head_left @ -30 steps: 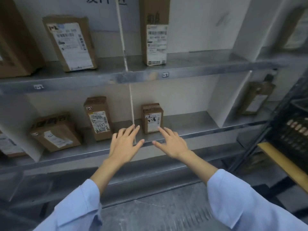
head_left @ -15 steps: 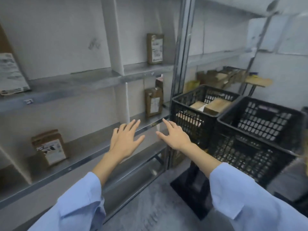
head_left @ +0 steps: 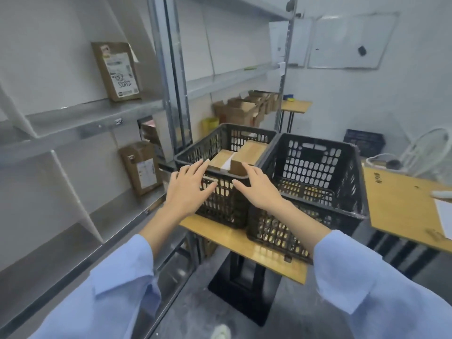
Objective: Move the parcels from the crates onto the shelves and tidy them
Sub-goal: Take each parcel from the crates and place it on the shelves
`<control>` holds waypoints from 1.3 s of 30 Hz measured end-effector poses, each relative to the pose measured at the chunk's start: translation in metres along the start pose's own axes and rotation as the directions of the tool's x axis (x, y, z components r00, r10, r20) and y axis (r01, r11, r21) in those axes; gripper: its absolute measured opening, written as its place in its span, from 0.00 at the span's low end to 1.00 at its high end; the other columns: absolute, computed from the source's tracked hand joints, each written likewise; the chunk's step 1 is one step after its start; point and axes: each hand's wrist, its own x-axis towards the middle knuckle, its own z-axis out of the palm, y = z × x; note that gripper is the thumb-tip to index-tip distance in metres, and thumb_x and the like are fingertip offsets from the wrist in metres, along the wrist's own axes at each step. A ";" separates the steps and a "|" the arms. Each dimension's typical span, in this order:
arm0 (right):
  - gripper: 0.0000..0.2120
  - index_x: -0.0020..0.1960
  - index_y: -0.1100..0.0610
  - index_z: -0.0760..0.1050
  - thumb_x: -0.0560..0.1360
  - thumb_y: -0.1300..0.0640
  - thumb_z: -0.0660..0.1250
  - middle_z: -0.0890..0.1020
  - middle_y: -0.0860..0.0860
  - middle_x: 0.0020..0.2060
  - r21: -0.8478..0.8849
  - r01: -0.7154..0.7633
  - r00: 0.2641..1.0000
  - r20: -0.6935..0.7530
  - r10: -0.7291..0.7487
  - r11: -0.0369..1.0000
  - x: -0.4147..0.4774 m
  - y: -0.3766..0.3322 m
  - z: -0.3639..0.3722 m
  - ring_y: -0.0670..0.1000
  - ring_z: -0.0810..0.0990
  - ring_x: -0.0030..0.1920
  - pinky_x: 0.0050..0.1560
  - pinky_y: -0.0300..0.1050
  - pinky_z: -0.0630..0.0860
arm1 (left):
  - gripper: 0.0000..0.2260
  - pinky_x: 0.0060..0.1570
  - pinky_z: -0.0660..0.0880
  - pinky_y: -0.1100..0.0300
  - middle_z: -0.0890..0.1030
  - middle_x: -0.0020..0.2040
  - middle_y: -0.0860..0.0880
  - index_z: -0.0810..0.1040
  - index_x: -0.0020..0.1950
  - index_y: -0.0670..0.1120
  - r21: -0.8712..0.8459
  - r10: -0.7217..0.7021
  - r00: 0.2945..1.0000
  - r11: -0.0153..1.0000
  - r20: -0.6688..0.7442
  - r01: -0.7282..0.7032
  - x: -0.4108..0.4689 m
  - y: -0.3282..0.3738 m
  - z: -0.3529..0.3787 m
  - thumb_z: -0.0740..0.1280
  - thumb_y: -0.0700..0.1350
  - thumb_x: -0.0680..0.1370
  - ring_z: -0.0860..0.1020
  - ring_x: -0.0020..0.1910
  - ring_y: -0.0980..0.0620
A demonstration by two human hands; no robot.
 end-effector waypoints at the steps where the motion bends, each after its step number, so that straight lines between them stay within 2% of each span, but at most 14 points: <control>1: 0.32 0.80 0.51 0.53 0.81 0.41 0.59 0.60 0.53 0.77 0.029 -0.003 1.000 -0.016 0.003 1.000 0.015 0.005 -0.001 0.58 0.64 0.74 0.72 0.55 0.65 | 0.29 0.71 0.57 0.49 0.61 0.78 0.53 0.57 0.79 0.54 -0.013 0.017 1.000 1.000 -0.011 -0.017 0.019 0.000 0.008 0.56 0.62 0.81 0.60 0.75 0.49; 5: 0.32 0.79 0.53 0.53 0.81 0.47 0.62 0.60 0.55 0.77 0.086 -0.046 0.997 -0.054 0.051 0.995 0.082 0.021 -0.005 0.56 0.66 0.72 0.72 0.52 0.64 | 0.28 0.71 0.58 0.48 0.62 0.78 0.53 0.58 0.79 0.54 -0.029 0.089 0.996 0.996 -0.012 -0.089 0.101 -0.006 0.039 0.57 0.61 0.80 0.61 0.75 0.50; 11: 0.37 0.80 0.56 0.49 0.79 0.51 0.66 0.57 0.55 0.78 0.168 -0.200 0.976 -0.048 0.211 0.965 0.198 0.045 0.005 0.56 0.60 0.76 0.74 0.51 0.60 | 0.29 0.73 0.55 0.46 0.61 0.78 0.53 0.57 0.79 0.54 -0.071 0.154 0.987 0.986 0.048 -0.150 0.225 -0.032 0.084 0.58 0.61 0.80 0.60 0.76 0.49; 17: 0.39 0.80 0.58 0.47 0.78 0.55 0.68 0.54 0.55 0.79 0.288 -0.334 0.936 -0.013 0.352 0.897 0.268 0.076 0.030 0.54 0.54 0.78 0.74 0.47 0.55 | 0.31 0.73 0.56 0.46 0.61 0.78 0.53 0.57 0.79 0.54 -0.082 0.201 0.969 0.978 0.144 -0.191 0.308 -0.055 0.145 0.61 0.62 0.79 0.60 0.76 0.49; 19: 0.40 0.80 0.58 0.48 0.77 0.54 0.69 0.55 0.55 0.79 0.318 -0.386 0.911 -0.016 0.412 0.866 0.281 0.088 0.039 0.54 0.55 0.78 0.74 0.47 0.56 | 0.33 0.72 0.57 0.46 0.61 0.78 0.53 0.57 0.79 0.54 -0.088 0.226 0.958 0.973 0.177 -0.214 0.324 -0.059 0.166 0.61 0.63 0.78 0.61 0.75 0.48; 21: 0.41 0.79 0.57 0.52 0.74 0.51 0.71 0.59 0.54 0.77 0.326 -0.409 0.895 -0.036 0.444 0.852 0.294 0.092 0.046 0.55 0.59 0.76 0.74 0.50 0.59 | 0.34 0.71 0.58 0.47 0.62 0.78 0.53 0.57 0.79 0.53 -0.094 0.258 0.944 0.965 0.205 -0.243 0.336 -0.062 0.186 0.62 0.63 0.77 0.62 0.75 0.49; 22: 0.42 0.78 0.54 0.56 0.71 0.46 0.72 0.64 0.54 0.75 0.338 -0.411 0.891 -0.048 0.452 0.846 0.303 0.103 0.054 0.55 0.64 0.74 0.74 0.53 0.62 | 0.35 0.70 0.59 0.48 0.62 0.78 0.53 0.57 0.79 0.53 -0.099 0.271 0.936 0.962 0.222 -0.255 0.342 -0.064 0.196 0.62 0.64 0.77 0.62 0.74 0.49; 24: 0.42 0.75 0.51 0.62 0.65 0.40 0.71 0.71 0.53 0.69 0.358 -0.426 0.881 -0.044 0.471 0.831 0.321 0.136 0.076 0.53 0.72 0.67 0.68 0.58 0.72 | 0.36 0.69 0.59 0.48 0.61 0.78 0.53 0.56 0.79 0.52 -0.120 0.287 0.921 0.957 0.262 -0.264 0.353 -0.066 0.214 0.64 0.64 0.76 0.62 0.74 0.49; 26: 0.40 0.75 0.53 0.61 0.67 0.46 0.72 0.71 0.53 0.68 0.322 -0.450 0.871 -0.045 0.489 0.833 0.329 0.156 0.085 0.53 0.72 0.67 0.67 0.58 0.72 | 0.38 0.69 0.60 0.47 0.61 0.78 0.52 0.56 0.79 0.52 -0.159 0.307 0.904 0.950 0.296 -0.270 0.361 -0.066 0.231 0.65 0.64 0.75 0.62 0.74 0.48; 28: 0.40 0.78 0.55 0.56 0.71 0.54 0.72 0.67 0.55 0.72 0.295 -0.490 0.850 -0.048 0.525 0.820 0.328 0.136 0.073 0.56 0.67 0.71 0.70 0.58 0.68 | 0.38 0.69 0.60 0.46 0.61 0.78 0.52 0.56 0.79 0.52 -0.206 0.334 0.887 0.938 0.319 -0.279 0.367 -0.065 0.246 0.67 0.63 0.74 0.61 0.75 0.48; 30: 0.41 0.79 0.56 0.52 0.73 0.57 0.71 0.62 0.56 0.76 0.299 -0.512 0.839 -0.024 0.543 0.805 0.333 0.137 0.073 0.57 0.63 0.74 0.73 0.57 0.65 | 0.39 0.71 0.59 0.45 0.61 0.78 0.52 0.56 0.79 0.52 -0.245 0.354 0.867 0.928 0.351 -0.280 0.372 -0.065 0.260 0.68 0.63 0.74 0.61 0.75 0.48; 32: 0.42 0.80 0.56 0.50 0.74 0.58 0.71 0.60 0.55 0.77 0.296 -0.537 0.828 0.005 0.561 0.790 0.340 0.142 0.076 0.57 0.62 0.75 0.74 0.56 0.64 | 0.41 0.72 0.61 0.43 0.61 0.78 0.52 0.56 0.79 0.52 -0.310 0.360 0.853 0.917 0.379 -0.250 0.377 -0.066 0.274 0.70 0.62 0.72 0.61 0.75 0.48; 36: 0.43 0.79 0.52 0.54 0.70 0.54 0.72 0.66 0.53 0.73 0.293 -0.563 0.806 -0.015 0.592 0.773 0.353 0.169 0.094 0.55 0.67 0.72 0.69 0.60 0.69 | 0.42 0.73 0.61 0.46 0.63 0.77 0.50 0.59 0.78 0.49 -0.460 0.342 0.859 0.876 0.381 -0.145 0.384 -0.066 0.298 0.74 0.59 0.70 0.62 0.75 0.48; 39: 0.42 0.78 0.52 0.54 0.70 0.54 0.72 0.67 0.53 0.72 0.265 -0.573 0.800 -0.022 0.599 0.775 0.357 0.171 0.095 0.56 0.67 0.71 0.70 0.59 0.69 | 0.43 0.73 0.61 0.48 0.63 0.77 0.50 0.61 0.78 0.48 -0.525 0.361 0.859 0.841 0.363 -0.132 0.388 -0.063 0.312 0.76 0.57 0.69 0.62 0.74 0.49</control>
